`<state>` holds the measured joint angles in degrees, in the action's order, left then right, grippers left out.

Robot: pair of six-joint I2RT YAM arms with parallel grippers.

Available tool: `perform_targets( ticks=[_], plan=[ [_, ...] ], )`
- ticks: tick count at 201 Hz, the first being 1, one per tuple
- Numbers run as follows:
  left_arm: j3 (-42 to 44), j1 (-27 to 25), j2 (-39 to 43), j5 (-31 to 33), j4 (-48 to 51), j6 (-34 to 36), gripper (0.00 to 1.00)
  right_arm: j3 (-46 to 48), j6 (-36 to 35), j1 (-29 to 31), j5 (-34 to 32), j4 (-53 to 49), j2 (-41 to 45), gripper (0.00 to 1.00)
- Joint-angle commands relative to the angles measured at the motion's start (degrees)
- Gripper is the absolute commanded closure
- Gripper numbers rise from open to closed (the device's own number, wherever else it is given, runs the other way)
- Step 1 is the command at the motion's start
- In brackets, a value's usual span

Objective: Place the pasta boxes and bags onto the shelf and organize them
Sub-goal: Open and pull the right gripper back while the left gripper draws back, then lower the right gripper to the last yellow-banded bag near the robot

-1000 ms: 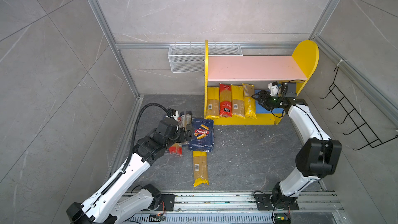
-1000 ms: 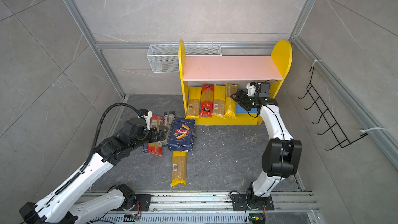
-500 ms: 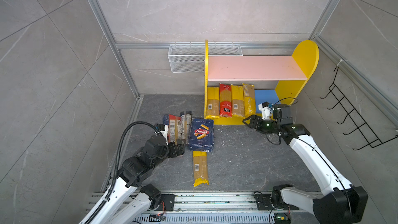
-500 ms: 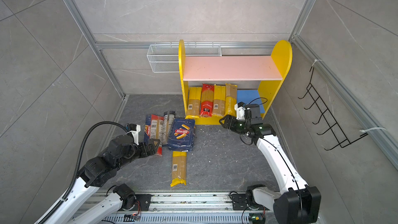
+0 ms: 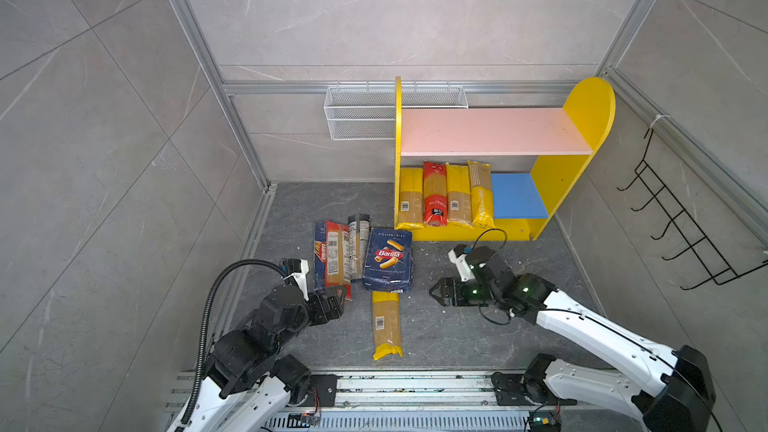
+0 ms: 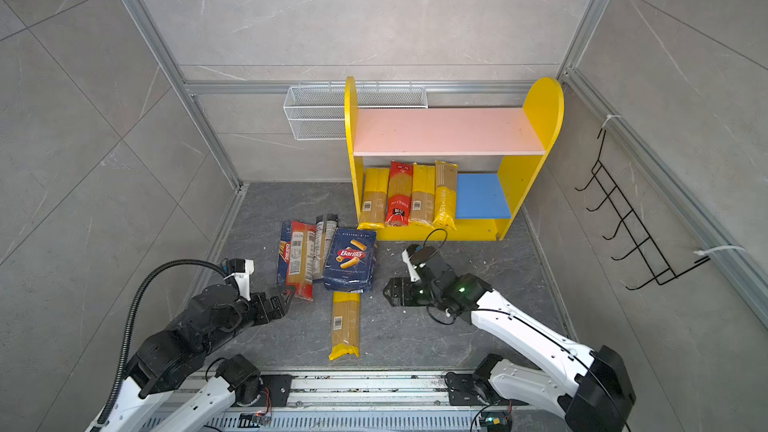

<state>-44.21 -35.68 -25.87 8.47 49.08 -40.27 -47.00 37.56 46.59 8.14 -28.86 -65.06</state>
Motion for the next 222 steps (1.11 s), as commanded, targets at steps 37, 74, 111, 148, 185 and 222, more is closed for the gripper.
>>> perform_targets(
  ticks=[37, 74, 111, 148, 185, 222],
  plan=[
    [-1.9, 0.2, -0.7, 2.3, 2.3, 0.0, 0.0, -8.2, 7.4, 18.3, -18.9, 2.8, -18.5, 0.12],
    [-3.4, 0.2, -1.3, 4.3, 2.8, 0.3, 0.0, -11.6, 11.8, 23.9, -22.6, 8.0, -28.2, 0.01],
    [-1.7, 0.2, -0.4, 4.6, 0.6, -0.8, 0.0, -17.4, 13.3, 26.6, -25.7, 8.7, -38.3, 0.01],
    [0.4, 0.2, 1.8, 4.0, 0.4, -3.4, 0.0, -21.7, 13.2, 26.9, -29.7, 5.8, -44.4, 0.01],
    [1.9, 0.2, 5.0, 5.0, 1.9, -4.4, 0.0, -24.9, 13.6, 26.9, -32.9, 2.2, -49.6, 0.01],
    [1.8, 0.2, 4.5, 5.3, 2.1, -4.1, 0.0, -26.4, 15.7, 27.0, -32.1, -1.7, -54.8, 0.07]
  ],
)
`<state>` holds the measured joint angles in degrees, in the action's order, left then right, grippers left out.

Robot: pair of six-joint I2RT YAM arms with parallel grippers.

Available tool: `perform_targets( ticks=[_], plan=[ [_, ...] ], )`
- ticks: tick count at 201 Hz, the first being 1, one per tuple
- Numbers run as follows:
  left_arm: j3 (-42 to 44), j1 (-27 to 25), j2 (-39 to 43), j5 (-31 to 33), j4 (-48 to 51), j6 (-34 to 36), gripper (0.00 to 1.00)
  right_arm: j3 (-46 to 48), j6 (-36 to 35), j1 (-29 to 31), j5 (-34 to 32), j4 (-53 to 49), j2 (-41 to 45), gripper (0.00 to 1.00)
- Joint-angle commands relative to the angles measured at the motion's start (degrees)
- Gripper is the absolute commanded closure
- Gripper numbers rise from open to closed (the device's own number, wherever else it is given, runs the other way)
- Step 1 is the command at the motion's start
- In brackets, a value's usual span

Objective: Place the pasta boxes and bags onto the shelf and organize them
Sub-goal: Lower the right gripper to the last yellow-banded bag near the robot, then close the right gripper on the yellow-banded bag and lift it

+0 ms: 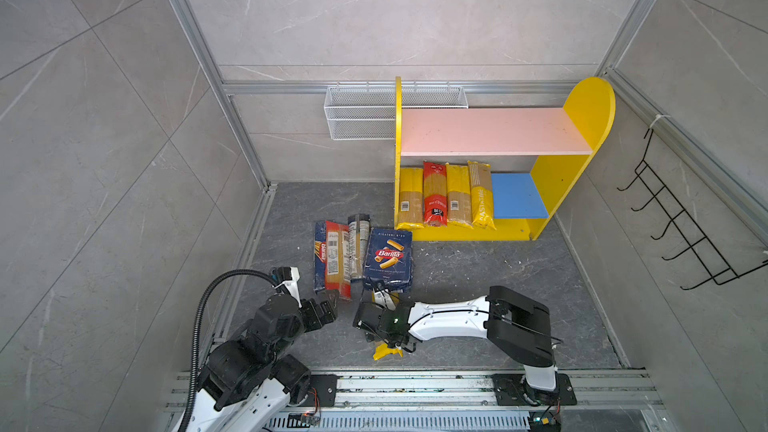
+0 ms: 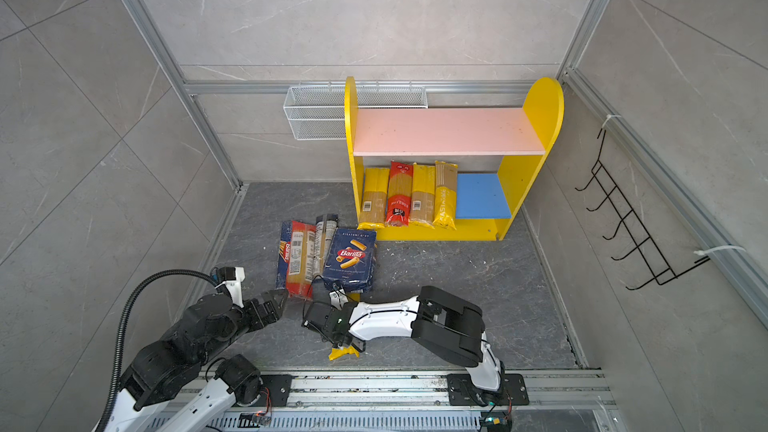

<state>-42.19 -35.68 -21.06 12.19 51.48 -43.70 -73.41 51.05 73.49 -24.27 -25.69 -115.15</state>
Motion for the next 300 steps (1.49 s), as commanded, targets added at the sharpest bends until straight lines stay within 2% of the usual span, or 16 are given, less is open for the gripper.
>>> perform_targets(
  ticks=[1, 13, 34, 44, 66, 96, 131, 166, 201, 247, 300],
  plan=[
    [-0.3, 0.2, -0.3, 1.5, -0.3, -0.6, 0.0, 0.1, 2.4, 0.1, 0.4, -5.0, -4.8, 0.08],
    [-0.2, 0.2, -0.7, 1.5, -0.6, -0.6, 0.0, 1.4, 4.0, 0.4, 1.4, -5.6, -5.5, 0.17],
    [0.3, 0.2, -1.1, 1.2, -1.1, -0.6, 0.0, 4.2, 6.9, 1.3, 3.6, -6.0, -5.5, 0.44],
    [0.7, 0.2, -1.1, 1.1, -1.5, -0.9, 0.0, 5.2, 7.0, 1.6, 4.4, -6.6, -5.1, 0.52],
    [1.2, 0.2, -1.2, 0.8, -1.9, -1.1, 0.0, 9.7, 7.0, 2.0, 8.1, -3.4, -0.5, 0.64],
    [0.4, 0.2, -1.8, 0.7, -2.2, -1.3, 0.0, 16.7, 3.8, 1.1, 16.6, 5.7, 11.6, 0.72],
    [-1.3, 0.2, -3.1, 0.9, -3.0, -1.5, 0.0, 16.9, 0.4, -1.2, 23.0, 5.8, 23.6, 0.73],
    [-3.3, 0.2, -4.1, 1.2, -3.2, -1.5, 0.0, 17.3, -0.3, -5.2, 31.2, 8.0, 29.9, 0.74],
    [-6.1, 0.2, -5.0, 2.5, -2.5, -0.8, 0.0, 16.4, 0.1, -8.7, 39.0, 11.1, 32.0, 0.75],
    [-9.6, 0.2, -6.5, 4.3, -1.6, 0.1, 0.0, 12.6, 1.3, -9.3, 47.7, 14.3, 33.3, 0.76],
    [-10.2, 0.2, -6.8, 5.5, -2.0, 0.1, 0.0, 13.2, 3.5, -12.0, 51.8, 16.8, 35.8, 0.77]
  ],
)
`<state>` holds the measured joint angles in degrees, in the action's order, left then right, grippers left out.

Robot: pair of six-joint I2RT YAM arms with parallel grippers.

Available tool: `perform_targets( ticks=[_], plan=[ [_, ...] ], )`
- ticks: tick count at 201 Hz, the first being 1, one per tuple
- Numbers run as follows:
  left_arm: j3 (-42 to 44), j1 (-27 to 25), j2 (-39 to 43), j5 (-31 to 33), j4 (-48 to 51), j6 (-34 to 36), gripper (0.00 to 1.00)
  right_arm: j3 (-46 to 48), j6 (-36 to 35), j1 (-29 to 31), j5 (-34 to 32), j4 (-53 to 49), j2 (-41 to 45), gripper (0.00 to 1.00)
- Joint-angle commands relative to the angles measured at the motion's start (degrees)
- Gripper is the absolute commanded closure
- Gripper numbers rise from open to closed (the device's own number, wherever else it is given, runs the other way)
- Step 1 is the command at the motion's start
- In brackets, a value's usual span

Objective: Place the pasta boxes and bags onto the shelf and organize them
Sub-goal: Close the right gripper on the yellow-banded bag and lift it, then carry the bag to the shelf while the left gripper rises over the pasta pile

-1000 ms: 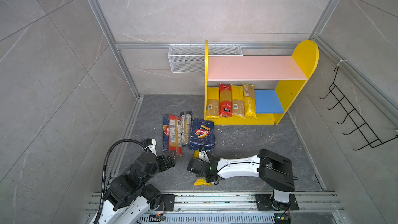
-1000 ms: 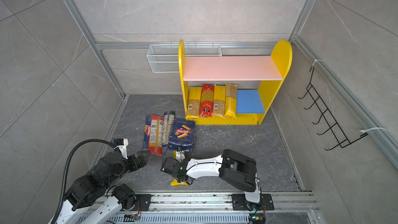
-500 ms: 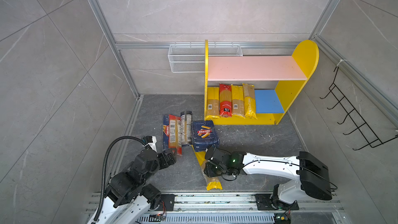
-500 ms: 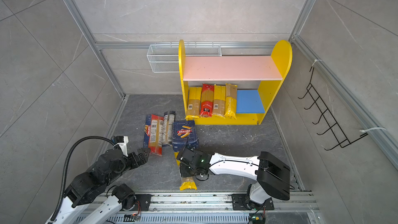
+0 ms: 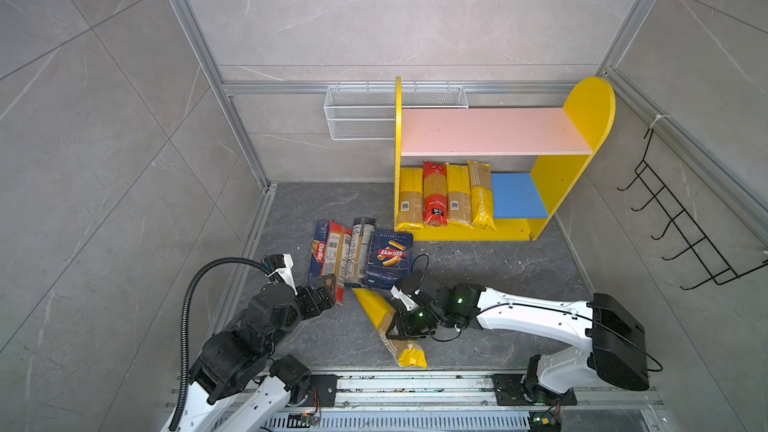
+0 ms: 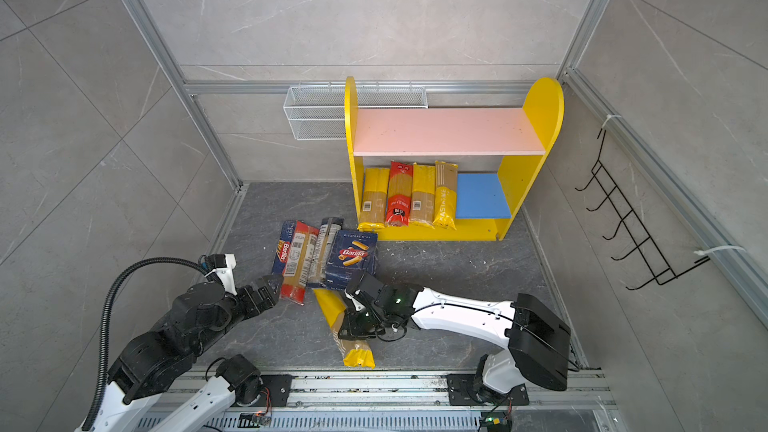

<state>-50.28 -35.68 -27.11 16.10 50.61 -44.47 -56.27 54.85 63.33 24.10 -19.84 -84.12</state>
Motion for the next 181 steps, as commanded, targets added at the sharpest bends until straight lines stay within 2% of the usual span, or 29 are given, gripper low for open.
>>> perform_targets(
  ticks=[1, 52, 110, 150, 181],
  plan=[
    [-2.2, 0.2, -0.7, 1.5, -1.1, 0.8, 0.0, -3.9, -0.2, -1.9, 3.5, 11.0, 4.8, 0.77],
    [-3.9, 0.2, -2.7, 1.6, -1.9, 1.4, 0.0, -2.9, 0.3, -5.8, 6.6, 12.8, 8.5, 0.78],
    [-7.2, 0.2, -7.4, 1.4, -2.6, 2.5, 0.0, -3.9, -4.9, -14.1, 6.6, 2.8, 18.3, 0.78],
    [-7.6, 0.2, -10.5, 0.8, -6.0, 2.4, 0.0, -5.4, -8.6, -21.7, 8.1, -5.5, 23.0, 0.78],
    [-8.8, 0.2, -14.2, -0.4, -8.4, 2.9, 0.0, -6.7, -12.4, -30.1, 12.4, -9.6, 23.5, 0.79]
  ],
)
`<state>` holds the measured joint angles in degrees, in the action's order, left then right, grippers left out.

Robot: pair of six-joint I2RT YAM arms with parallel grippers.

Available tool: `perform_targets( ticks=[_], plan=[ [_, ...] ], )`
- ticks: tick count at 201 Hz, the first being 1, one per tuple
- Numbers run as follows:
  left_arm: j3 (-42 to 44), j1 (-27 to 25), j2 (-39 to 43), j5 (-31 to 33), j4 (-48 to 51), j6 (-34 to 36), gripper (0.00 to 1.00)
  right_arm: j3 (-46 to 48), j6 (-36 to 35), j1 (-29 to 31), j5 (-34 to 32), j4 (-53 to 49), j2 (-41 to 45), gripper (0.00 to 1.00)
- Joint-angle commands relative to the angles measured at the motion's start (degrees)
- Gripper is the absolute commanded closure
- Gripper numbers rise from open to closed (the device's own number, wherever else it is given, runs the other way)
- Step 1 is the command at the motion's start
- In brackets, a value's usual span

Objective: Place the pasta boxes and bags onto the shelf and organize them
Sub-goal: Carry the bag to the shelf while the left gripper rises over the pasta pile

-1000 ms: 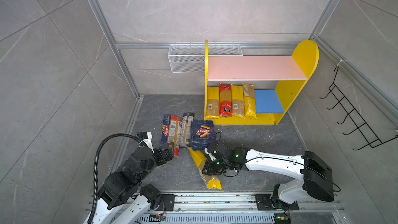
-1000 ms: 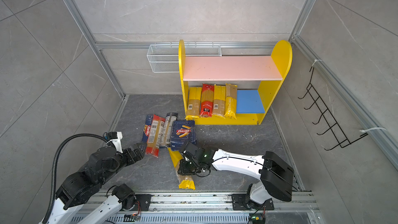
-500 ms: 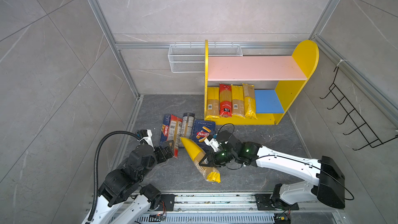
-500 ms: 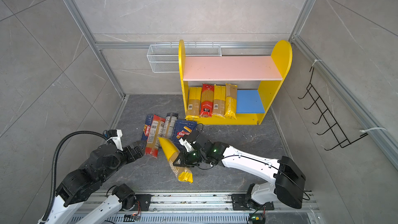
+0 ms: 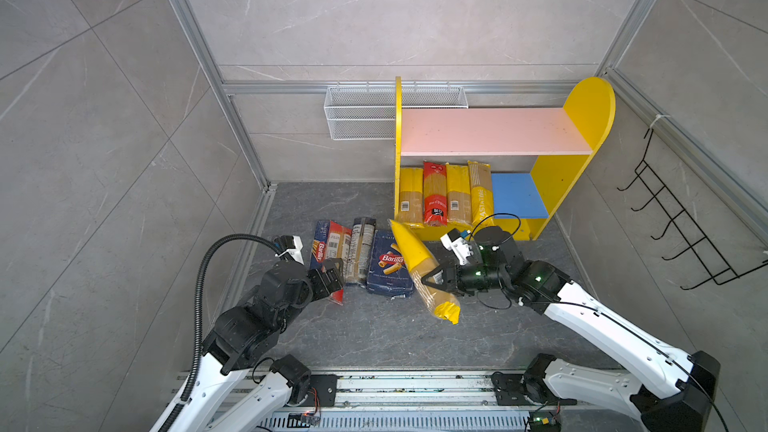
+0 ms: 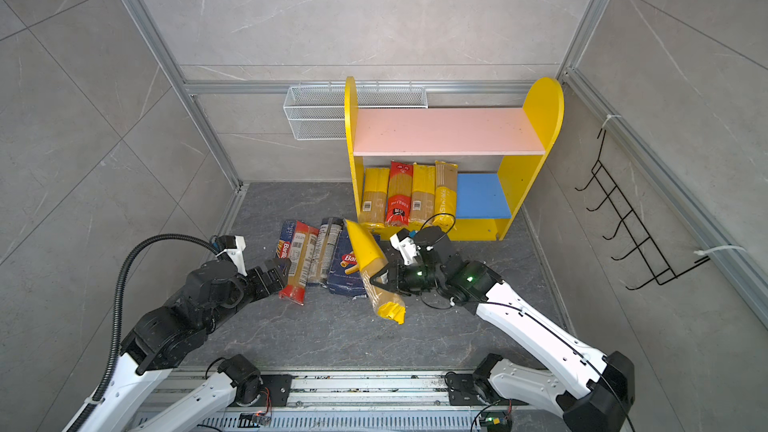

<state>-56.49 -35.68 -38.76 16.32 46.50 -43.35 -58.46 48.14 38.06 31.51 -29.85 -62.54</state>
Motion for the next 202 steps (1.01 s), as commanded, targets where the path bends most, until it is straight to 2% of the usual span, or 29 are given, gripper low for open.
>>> perform_targets(
  ticks=[1, 57, 110, 160, 202],
  plan=[
    [-2.6, 0.2, -2.8, -0.6, -4.3, 1.8, 0.0, -4.6, -5.7, -5.1, 5.1, 0.3, 1.9, 0.79],
    [-6.5, 0.2, -7.9, -0.8, -5.8, 4.7, 0.0, -6.2, -8.5, -18.7, 12.1, -0.3, 1.4, 0.79],
    [-8.1, 0.2, -11.1, -0.8, -7.2, 7.0, 0.0, -9.4, -12.6, -31.3, 15.1, -0.9, -2.7, 0.79],
    [-10.8, 0.2, -14.3, -2.3, -8.9, 9.2, 0.0, -11.4, -16.1, -41.5, 16.8, 2.6, -8.8, 0.79],
    [-12.0, 0.2, -17.6, -3.1, -10.4, 10.3, 0.0, -11.8, -15.0, -50.7, 20.5, 8.0, -13.1, 0.79]
  ],
)
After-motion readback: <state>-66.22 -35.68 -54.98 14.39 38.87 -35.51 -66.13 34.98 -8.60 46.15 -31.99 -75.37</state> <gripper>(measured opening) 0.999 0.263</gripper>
